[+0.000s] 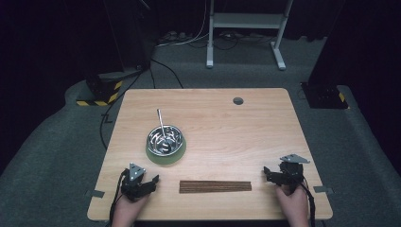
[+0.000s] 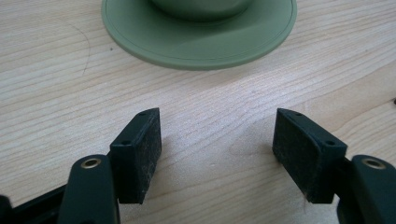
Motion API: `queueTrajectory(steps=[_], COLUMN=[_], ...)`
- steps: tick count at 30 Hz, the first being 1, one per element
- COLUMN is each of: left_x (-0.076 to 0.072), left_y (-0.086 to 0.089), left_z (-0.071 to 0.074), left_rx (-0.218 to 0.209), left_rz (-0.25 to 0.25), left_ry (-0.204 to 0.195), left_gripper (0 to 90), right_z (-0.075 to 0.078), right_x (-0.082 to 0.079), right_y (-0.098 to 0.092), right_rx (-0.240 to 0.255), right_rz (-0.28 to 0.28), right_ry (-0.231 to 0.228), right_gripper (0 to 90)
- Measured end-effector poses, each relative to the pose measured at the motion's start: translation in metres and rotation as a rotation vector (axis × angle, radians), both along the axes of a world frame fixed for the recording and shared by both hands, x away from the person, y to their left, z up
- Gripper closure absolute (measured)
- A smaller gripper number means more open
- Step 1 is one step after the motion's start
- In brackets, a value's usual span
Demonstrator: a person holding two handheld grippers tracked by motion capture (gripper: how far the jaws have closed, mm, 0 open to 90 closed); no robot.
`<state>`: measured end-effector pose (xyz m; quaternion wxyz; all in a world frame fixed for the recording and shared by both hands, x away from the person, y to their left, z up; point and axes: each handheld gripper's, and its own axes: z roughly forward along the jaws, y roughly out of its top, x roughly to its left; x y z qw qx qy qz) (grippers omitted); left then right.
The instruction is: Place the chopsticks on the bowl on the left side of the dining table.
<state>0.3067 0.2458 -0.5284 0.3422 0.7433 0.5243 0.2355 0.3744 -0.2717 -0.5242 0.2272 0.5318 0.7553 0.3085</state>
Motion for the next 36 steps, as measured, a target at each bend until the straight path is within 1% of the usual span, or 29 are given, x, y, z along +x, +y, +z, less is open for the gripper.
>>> queueTrajectory(steps=[2, 3, 4, 5, 6, 7, 9, 10, 12, 13, 16, 17, 19, 20, 21, 25, 26, 27, 28, 30, 31, 33, 35, 36], left_x=[0.0000, 0.0001, 0.0001, 0.0000, -0.0004, -0.0005, -0.0006, -0.0007, -0.0007, -0.0007, -0.0008, -0.0008, -0.0008, -0.0008, -0.0009, -0.0010, -0.0010, -0.0010, -0.0010, -0.0010, -0.0010, -0.0010, -0.0016, -0.0017], left_y=[0.0000, 0.0003, 0.0003, 0.0004, 0.0002, 0.0001, 0.0000, 0.0000, 0.0000, -0.0001, -0.0006, -0.0003, -0.0004, -0.0004, -0.0005, -0.0005, -0.0005, -0.0005, -0.0005, -0.0005, -0.0005, -0.0005, -0.0012, -0.0005], left_z=[0.0000, 0.0001, 0.0001, 0.0001, 0.0001, 0.0001, 0.0001, 0.0001, 0.0001, 0.0001, -0.0004, -0.0002, -0.0002, -0.0002, -0.0002, -0.0002, -0.0002, -0.0002, -0.0002, -0.0002, -0.0002, -0.0002, -0.0003, 0.0000], left_rx=[0.000, 0.002, 0.003, 0.003, 0.003, 0.002, 0.002, 0.002, 0.003, 0.002, -0.005, 0.001, 0.000, 0.001, 0.001, 0.001, 0.001, 0.001, 0.001, 0.001, 0.001, 0.001, -0.006, 0.003], left_rz=[0.000, -0.004, -0.004, -0.005, -0.002, -0.001, 0.000, 0.001, 0.001, 0.002, 0.006, 0.004, 0.006, 0.006, 0.007, 0.008, 0.008, 0.008, 0.008, 0.008, 0.008, 0.008, 0.014, 0.005], left_ry=[0.000, 0.000, 0.000, 0.000, 0.000, 0.001, 0.001, 0.002, 0.002, 0.001, -0.004, -0.002, -0.003, -0.002, -0.003, -0.003, -0.003, -0.003, -0.003, -0.003, -0.003, -0.002, -0.003, -0.006], left_gripper=[32.7, 32.7, 32.7, 32.7, 32.8, 32.8, 32.9, 32.8, 32.8, 32.9, 32.9, 33.0, 33.1, 33.2, 33.3, 33.3, 33.3, 33.4, 33.4, 33.4, 33.4, 33.5, 34.3, 35.1], right_z=[0.0003, 0.0013, 0.0010, 0.0000, 0.0000, 0.0007, 0.0003, 0.0008, 0.0013, 0.0000, 0.0008, 0.0000, 0.0003, 0.0009, 0.0006, 0.0009, 0.0007, -0.0002, 0.0008, 0.0007, 0.0009, 0.0009, 0.0009, 0.0010], right_x=[0.0003, 0.0001, 0.0005, 0.0006, 0.0008, 0.0002, -0.0007, -0.0021, -0.0028, -0.0025, -0.0028, -0.0030, -0.0036, -0.0041, -0.0041, -0.0046, -0.0043, -0.0041, -0.0046, -0.0044, -0.0046, -0.0047, -0.0049, -0.0049], right_y=[0.0007, 0.0009, 0.0014, 0.0032, 0.0027, 0.0017, 0.0022, 0.0016, 0.0022, 0.0031, 0.0036, 0.0053, 0.0065, 0.0070, 0.0060, 0.0060, 0.0055, 0.0064, 0.0065, 0.0058, 0.0065, 0.0064, 0.0068, 0.0069], right_rx=[0.001, 0.002, 0.001, 0.013, 0.008, 0.002, 0.004, 0.005, 0.009, -0.001, 0.003, -0.001, -0.002, 0.003, 0.001, 0.007, 0.000, 0.001, 0.007, 0.001, 0.007, 0.006, 0.007, 0.008], right_rz=[-0.004, -0.005, -0.009, -0.026, -0.024, -0.014, -0.019, 0.000, 0.006, 0.001, -0.006, -0.020, -0.025, -0.021, -0.008, -0.007, 0.001, -0.003, -0.002, 0.005, -0.002, 0.004, 0.007, 0.006], right_ry=[0.005, 0.019, 0.016, 0.008, 0.004, 0.012, 0.009, 0.015, 0.022, -0.003, 0.012, 0.002, 0.006, 0.014, 0.009, 0.015, 0.007, -0.003, 0.011, 0.008, 0.012, 0.011, 0.012, 0.013], right_gripper=[9.1, 9.0, 8.8, 8.8, 8.9, 9.0, 9.0, 9.0, 9.2, 9.4, 9.4, 9.4, 9.5, 9.6, 10.1, 10.1, 10.2, 10.2, 10.2, 10.2, 10.3, 10.8, 10.8, 10.8])
